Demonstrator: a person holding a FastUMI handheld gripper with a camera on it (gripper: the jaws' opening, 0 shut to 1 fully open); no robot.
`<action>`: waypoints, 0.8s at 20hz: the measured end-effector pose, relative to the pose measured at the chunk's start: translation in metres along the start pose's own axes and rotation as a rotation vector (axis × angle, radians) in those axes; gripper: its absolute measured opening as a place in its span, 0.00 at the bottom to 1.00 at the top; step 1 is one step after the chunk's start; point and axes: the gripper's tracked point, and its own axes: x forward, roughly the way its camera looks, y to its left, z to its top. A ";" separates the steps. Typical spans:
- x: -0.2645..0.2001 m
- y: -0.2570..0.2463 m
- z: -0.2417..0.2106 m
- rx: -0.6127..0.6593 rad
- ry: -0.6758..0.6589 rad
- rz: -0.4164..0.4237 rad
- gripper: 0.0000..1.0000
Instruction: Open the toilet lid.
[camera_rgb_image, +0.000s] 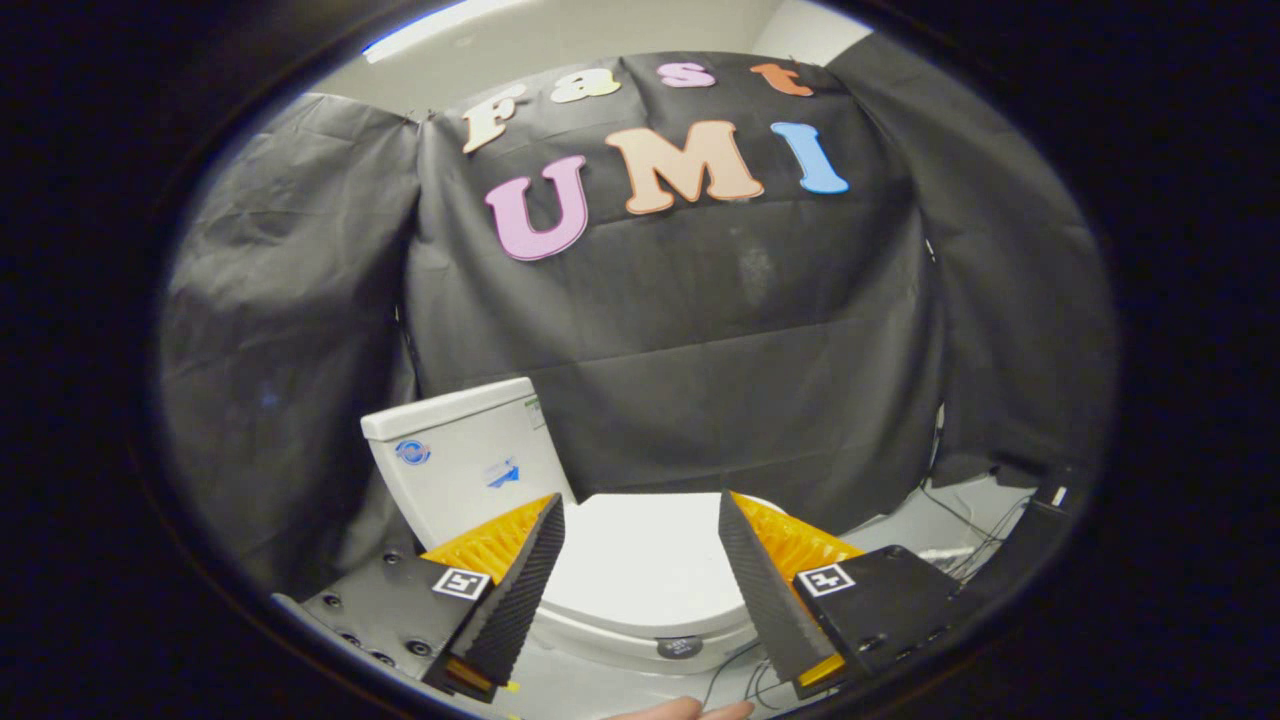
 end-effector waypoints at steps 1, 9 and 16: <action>0.000 -0.001 -0.002 0.014 0.003 -0.002 0.96; 0.016 -0.002 -0.017 0.084 0.033 0.003 0.96; 0.030 -0.003 -0.054 0.349 0.021 -0.035 0.97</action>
